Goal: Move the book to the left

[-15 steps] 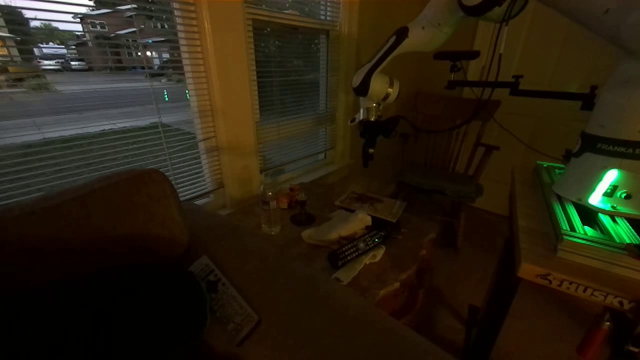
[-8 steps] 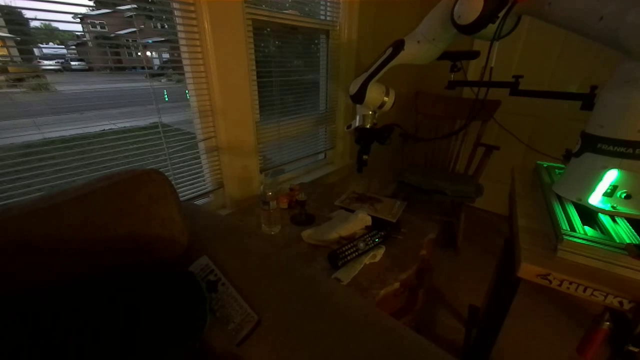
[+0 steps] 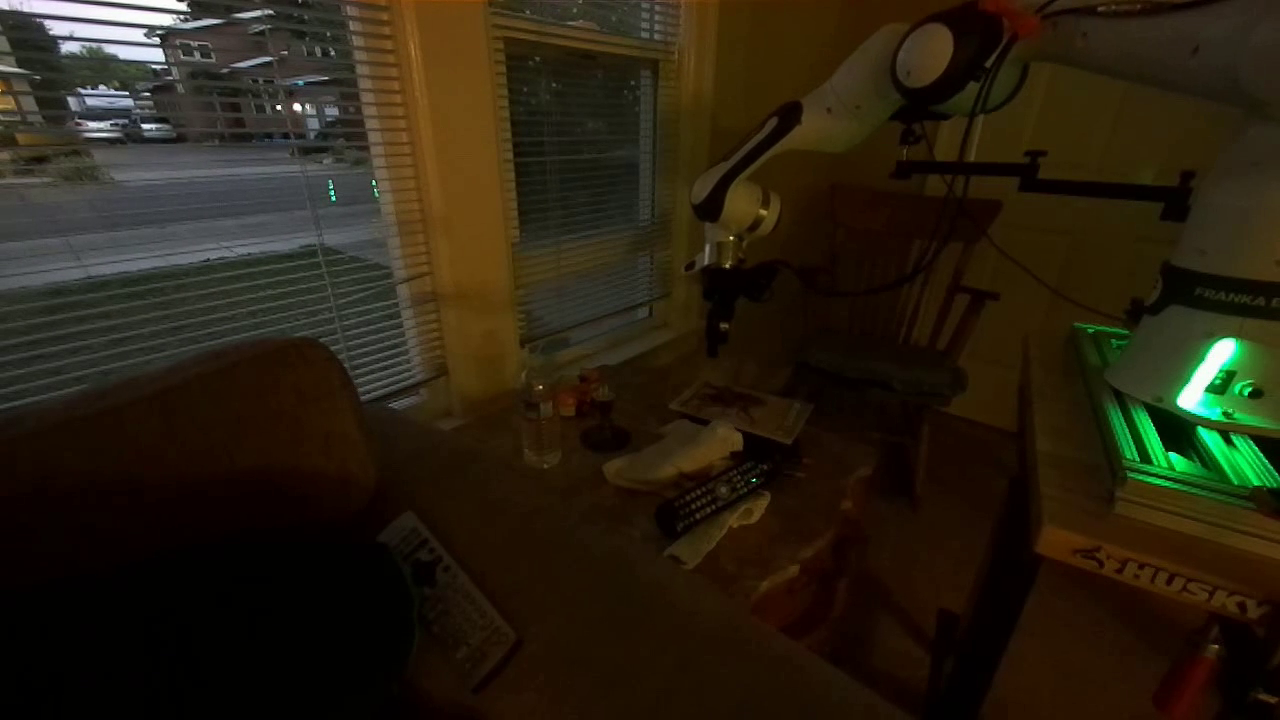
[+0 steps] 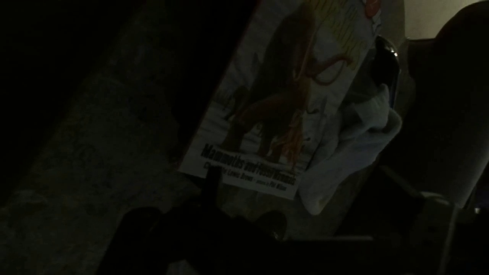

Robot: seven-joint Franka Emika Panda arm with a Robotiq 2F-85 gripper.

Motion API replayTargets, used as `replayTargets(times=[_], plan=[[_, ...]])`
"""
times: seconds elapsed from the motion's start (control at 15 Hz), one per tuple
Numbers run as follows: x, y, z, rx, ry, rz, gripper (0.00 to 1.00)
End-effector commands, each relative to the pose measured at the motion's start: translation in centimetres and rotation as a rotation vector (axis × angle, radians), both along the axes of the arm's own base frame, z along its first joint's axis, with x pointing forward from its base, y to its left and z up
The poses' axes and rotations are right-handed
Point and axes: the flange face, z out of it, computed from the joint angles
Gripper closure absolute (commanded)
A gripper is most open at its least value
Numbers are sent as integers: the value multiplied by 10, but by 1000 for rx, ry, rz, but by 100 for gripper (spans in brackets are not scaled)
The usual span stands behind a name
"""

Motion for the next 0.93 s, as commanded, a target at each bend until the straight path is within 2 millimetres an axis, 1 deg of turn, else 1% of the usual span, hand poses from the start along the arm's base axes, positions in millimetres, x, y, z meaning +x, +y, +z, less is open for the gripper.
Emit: replayTargets(times=[0.0,0.4,0.87], plan=[[8,-2,-13,-3,15,12,0],[18,-1,-25,-13,-17,17,0],[21,8,-35,-1,-21,31,0]])
